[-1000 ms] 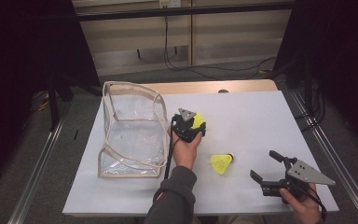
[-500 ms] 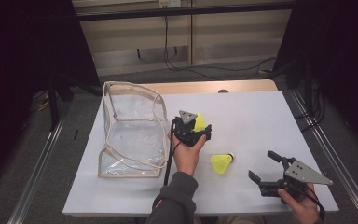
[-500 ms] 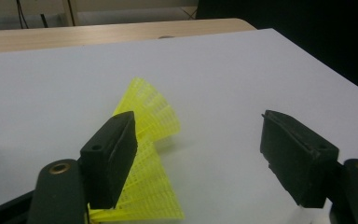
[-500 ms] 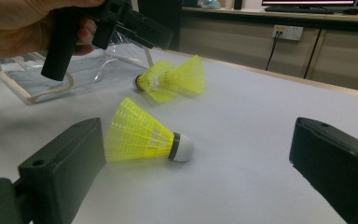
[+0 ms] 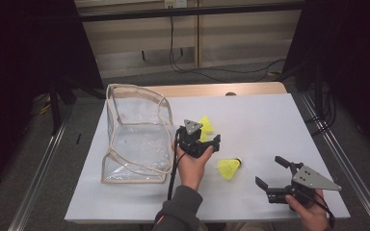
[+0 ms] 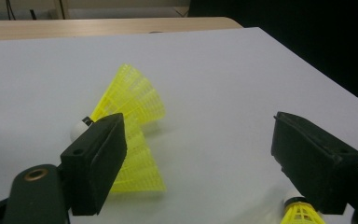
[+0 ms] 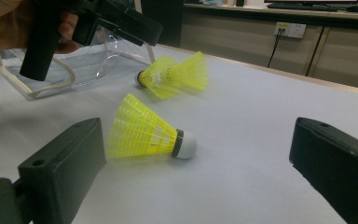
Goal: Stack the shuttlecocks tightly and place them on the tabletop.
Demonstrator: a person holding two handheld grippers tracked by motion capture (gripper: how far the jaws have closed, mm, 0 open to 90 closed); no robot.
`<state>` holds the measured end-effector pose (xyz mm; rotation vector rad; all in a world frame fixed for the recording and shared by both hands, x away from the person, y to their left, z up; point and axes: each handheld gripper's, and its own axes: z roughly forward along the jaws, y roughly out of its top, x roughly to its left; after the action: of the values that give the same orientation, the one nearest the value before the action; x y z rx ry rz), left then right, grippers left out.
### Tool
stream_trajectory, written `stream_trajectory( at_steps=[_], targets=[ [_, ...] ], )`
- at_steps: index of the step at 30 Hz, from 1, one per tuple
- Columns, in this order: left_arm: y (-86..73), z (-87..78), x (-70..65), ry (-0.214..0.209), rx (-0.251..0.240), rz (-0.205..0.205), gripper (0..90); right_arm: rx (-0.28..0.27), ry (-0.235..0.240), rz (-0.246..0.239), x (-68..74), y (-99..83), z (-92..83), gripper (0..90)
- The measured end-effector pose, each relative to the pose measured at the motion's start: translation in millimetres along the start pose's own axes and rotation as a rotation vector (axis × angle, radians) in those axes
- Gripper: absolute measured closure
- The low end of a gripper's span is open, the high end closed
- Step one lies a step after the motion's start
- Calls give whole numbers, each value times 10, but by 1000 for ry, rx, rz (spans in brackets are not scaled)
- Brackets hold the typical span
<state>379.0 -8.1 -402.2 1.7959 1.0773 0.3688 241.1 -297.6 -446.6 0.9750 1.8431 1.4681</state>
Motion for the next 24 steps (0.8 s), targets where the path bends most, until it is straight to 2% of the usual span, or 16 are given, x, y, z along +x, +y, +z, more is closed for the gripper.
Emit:
stream_trajectory(
  at_steps=[12, 14, 16, 24],
  targets=[
    [-99, -72, -86, -41, 5, 13, 119, 9, -12, 3, -19, -8, -15, 26],
    [-111, -102, -98, -47, 3, 26, 115, 17, -28, 8, -29, -13, -20, 26],
    [-129, -123, -105, -53, -7, 22, 114, 17, -25, 13, -38, -16, -14, 26],
    [-189, -172, -136, -68, -14, 50, 100, 25, -30, 12, -36, -19, 31, 25]
  ],
)
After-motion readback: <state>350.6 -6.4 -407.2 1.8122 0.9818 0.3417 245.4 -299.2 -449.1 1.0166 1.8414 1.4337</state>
